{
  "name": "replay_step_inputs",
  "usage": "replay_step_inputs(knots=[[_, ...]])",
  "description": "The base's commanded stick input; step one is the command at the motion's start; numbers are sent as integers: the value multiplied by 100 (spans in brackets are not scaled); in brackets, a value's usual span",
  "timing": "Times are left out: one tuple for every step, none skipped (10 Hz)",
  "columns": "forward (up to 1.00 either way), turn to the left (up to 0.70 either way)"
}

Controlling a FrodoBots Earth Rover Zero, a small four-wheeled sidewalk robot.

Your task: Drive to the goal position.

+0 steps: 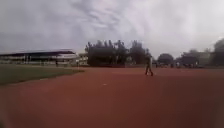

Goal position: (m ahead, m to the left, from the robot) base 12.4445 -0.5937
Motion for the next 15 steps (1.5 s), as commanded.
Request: replay_step_inputs(knots=[[50,0],[50,0],[50,0],[50,0],[50,0],[50,0],[50,0],[50,0],[50,0],[50,0],[50,0],[50,0],[50,0],[50,0],[50,0]])
